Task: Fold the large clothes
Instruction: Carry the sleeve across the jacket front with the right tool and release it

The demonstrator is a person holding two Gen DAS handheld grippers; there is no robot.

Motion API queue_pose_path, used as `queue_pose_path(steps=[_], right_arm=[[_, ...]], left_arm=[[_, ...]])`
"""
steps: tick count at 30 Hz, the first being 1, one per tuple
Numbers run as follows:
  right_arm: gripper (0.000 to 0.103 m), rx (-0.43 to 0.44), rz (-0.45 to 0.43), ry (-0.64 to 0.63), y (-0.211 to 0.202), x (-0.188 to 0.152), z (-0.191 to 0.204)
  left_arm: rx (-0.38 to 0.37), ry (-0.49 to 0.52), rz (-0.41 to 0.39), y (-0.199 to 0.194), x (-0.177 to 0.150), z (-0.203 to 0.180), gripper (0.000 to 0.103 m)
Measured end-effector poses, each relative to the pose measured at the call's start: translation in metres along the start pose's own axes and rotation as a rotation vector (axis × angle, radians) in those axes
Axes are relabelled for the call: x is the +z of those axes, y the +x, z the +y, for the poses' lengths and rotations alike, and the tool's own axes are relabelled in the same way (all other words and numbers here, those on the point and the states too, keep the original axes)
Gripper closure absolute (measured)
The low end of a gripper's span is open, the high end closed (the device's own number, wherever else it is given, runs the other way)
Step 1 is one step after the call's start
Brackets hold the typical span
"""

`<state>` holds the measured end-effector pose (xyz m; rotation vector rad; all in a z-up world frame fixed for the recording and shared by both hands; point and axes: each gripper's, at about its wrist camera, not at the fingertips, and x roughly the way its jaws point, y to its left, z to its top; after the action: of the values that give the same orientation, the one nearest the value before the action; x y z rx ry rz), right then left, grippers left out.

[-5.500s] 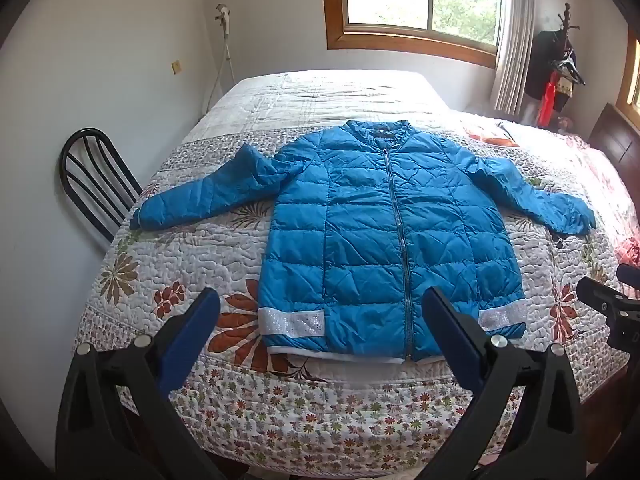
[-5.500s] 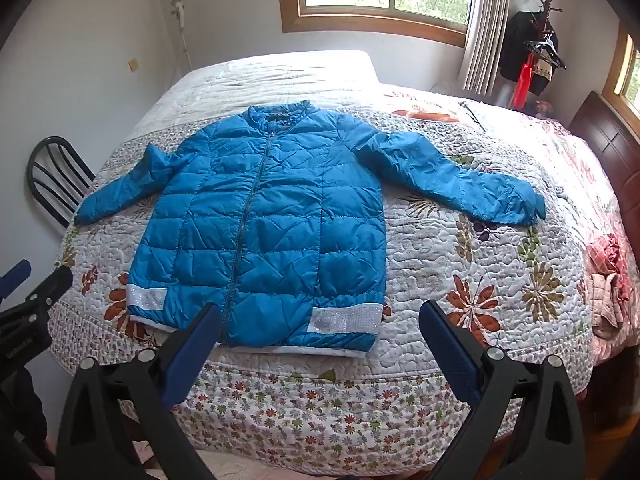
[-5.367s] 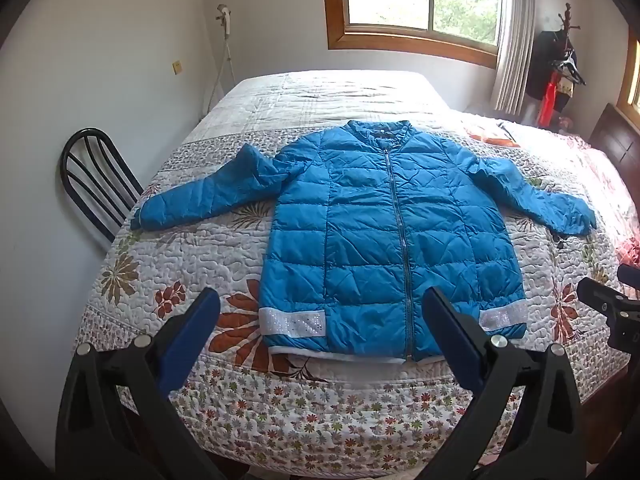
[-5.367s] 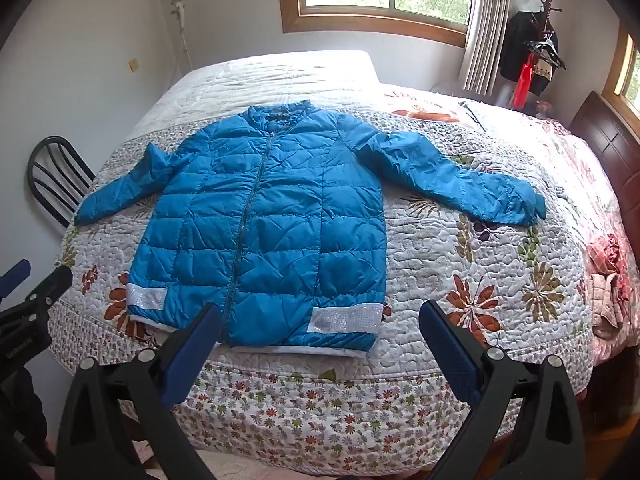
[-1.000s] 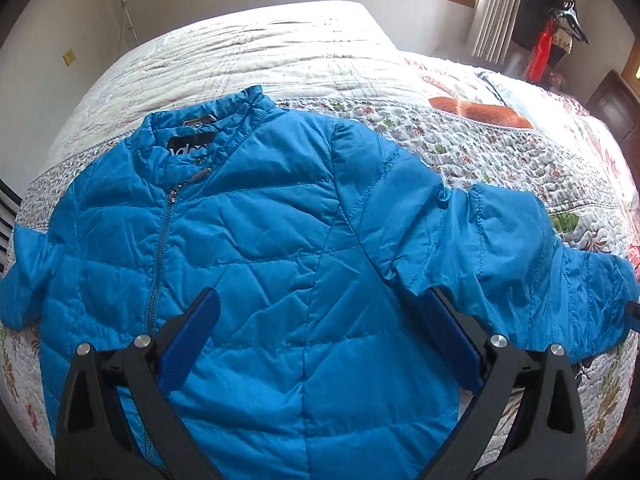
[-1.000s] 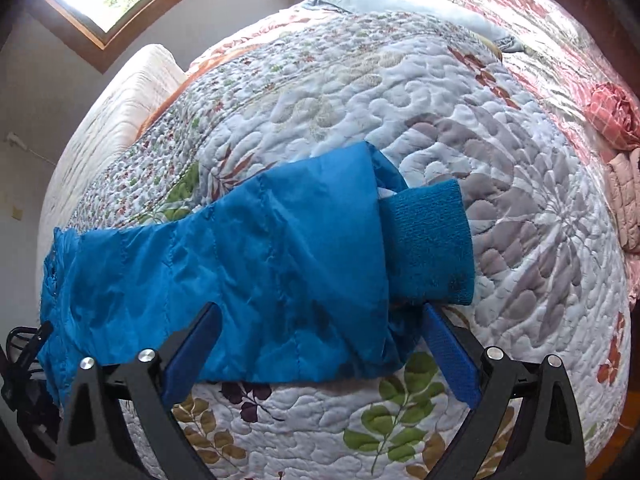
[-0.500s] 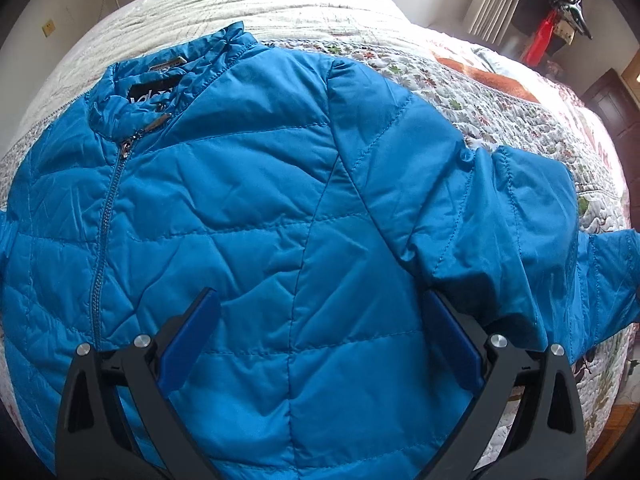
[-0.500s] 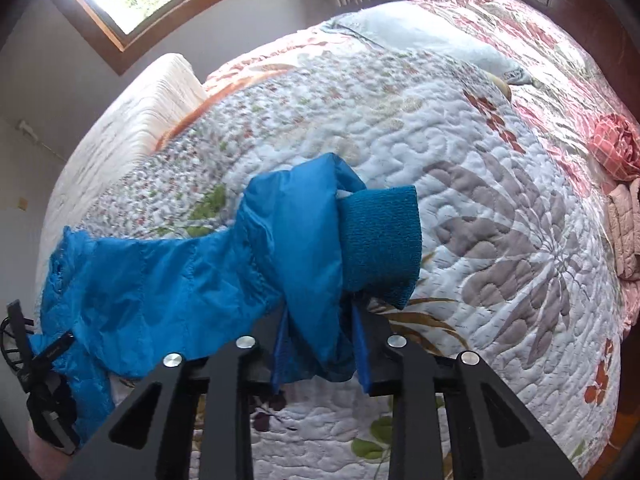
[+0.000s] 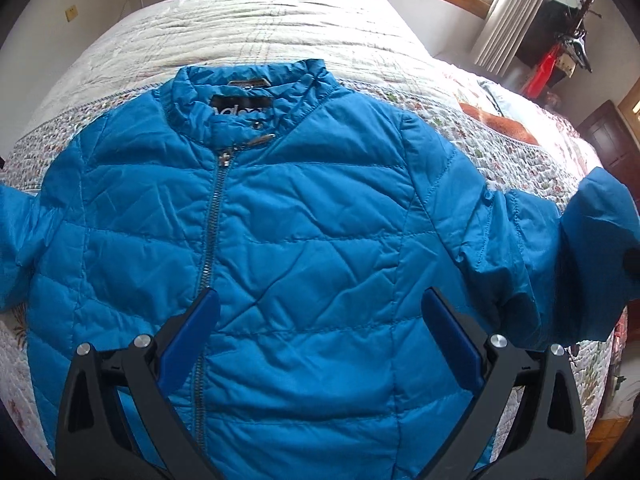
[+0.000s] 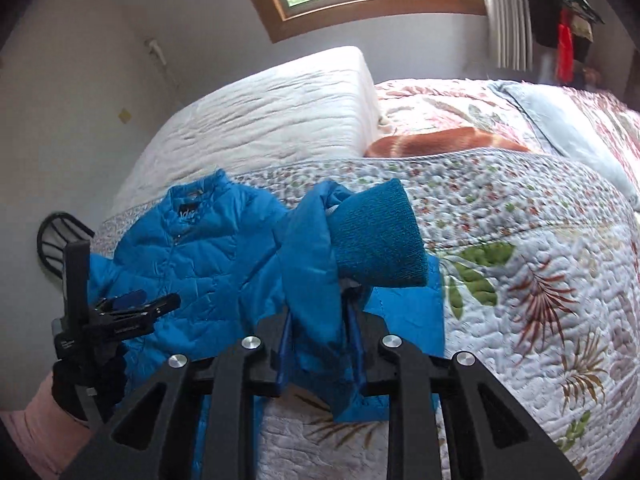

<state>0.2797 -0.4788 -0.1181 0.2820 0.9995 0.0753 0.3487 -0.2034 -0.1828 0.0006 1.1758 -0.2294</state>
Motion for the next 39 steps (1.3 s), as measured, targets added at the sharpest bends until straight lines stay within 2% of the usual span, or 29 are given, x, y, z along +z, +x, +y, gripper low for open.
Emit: queue_pose_path(steps=[5, 8, 10, 12, 13, 14, 16, 17, 20, 22, 24, 27, 30, 33, 34, 35, 36, 37, 38, 39], right_arm=[[0.079, -0.043, 0.064, -0.087, 0.044, -0.002, 0.053], [0.079, -0.081, 0.096, -0.136, 0.066, -0.007, 0.070], [0.077, -0.073, 0.113, -0.157, 0.074, -0.010, 0.079], [0.072, -0.021, 0.113, -0.187, 0.074, -0.013, 0.089], [0.066, 0.032, 0.101, -0.217, 0.070, -0.015, 0.098], [0.064, 0.102, 0.086, -0.249, 0.063, -0.018, 0.107], [0.064, 0.257, 0.078, -0.282, 0.050, -0.023, 0.117], [0.063, 0.287, 0.070, -0.284, 0.044, -0.025, 0.120], [0.063, 0.259, 0.053, -0.246, 0.031, -0.029, 0.109], [0.063, 0.244, 0.053, -0.175, 0.026, -0.033, 0.090], [0.063, 0.189, 0.058, -0.091, 0.024, -0.035, 0.067], [0.062, 0.071, 0.061, 0.009, 0.023, -0.041, 0.030], [0.061, 0.058, 0.065, 0.118, 0.021, -0.046, -0.008], [0.061, 0.011, 0.070, 0.169, 0.020, -0.053, -0.032], [0.061, 0.008, 0.073, 0.184, 0.020, -0.056, -0.037], [0.061, 0.007, 0.075, 0.196, 0.021, -0.059, -0.042], [0.061, 0.002, 0.076, 0.204, 0.021, -0.061, -0.046], [0.061, -0.005, 0.077, 0.207, 0.020, -0.064, -0.049], [0.061, -0.010, 0.077, 0.211, 0.021, -0.066, -0.050], [0.061, -0.012, 0.077, 0.213, 0.021, -0.067, -0.052]], left_arm=[[0.018, -0.032, 0.007, 0.000, -0.004, 0.028, 0.003], [0.028, -0.038, 0.022, 0.004, -0.006, 0.040, 0.003], [0.038, -0.040, 0.034, 0.008, -0.007, 0.047, 0.003], [0.040, -0.040, 0.045, 0.011, -0.008, 0.053, 0.003], [0.037, -0.041, 0.048, 0.012, -0.009, 0.055, 0.003], [0.032, -0.041, 0.048, 0.013, -0.009, 0.058, 0.003], [0.018, -0.046, 0.042, 0.011, -0.010, 0.062, 0.003], [0.003, -0.049, 0.038, 0.009, -0.010, 0.065, 0.003], [-0.082, -0.076, 0.030, 0.003, -0.013, 0.072, 0.003], [-0.132, -0.093, 0.041, 0.003, -0.015, 0.073, 0.003], [-0.173, -0.093, 0.056, 0.005, -0.016, 0.068, 0.003], [-0.217, -0.063, 0.082, 0.013, -0.012, 0.044, 0.003], [-0.266, -0.031, 0.116, 0.025, -0.008, 0.012, 0.004], [-0.296, -0.015, 0.174, 0.046, -0.003, -0.016, 0.005], [-0.305, -0.013, 0.194, 0.052, -0.003, -0.024, 0.012], [-0.305, -0.010, 0.211, 0.058, -0.002, -0.032, 0.024], [-0.284, -0.009, 0.215, 0.062, -0.002, -0.039, 0.027], [-0.272, -0.009, 0.203, 0.062, -0.002, -0.043, 0.034], [-0.272, -0.006, 0.192, 0.062, -0.001, -0.047, 0.047], [-0.282, -0.005, 0.192, 0.061, -0.001, -0.051, 0.054]])
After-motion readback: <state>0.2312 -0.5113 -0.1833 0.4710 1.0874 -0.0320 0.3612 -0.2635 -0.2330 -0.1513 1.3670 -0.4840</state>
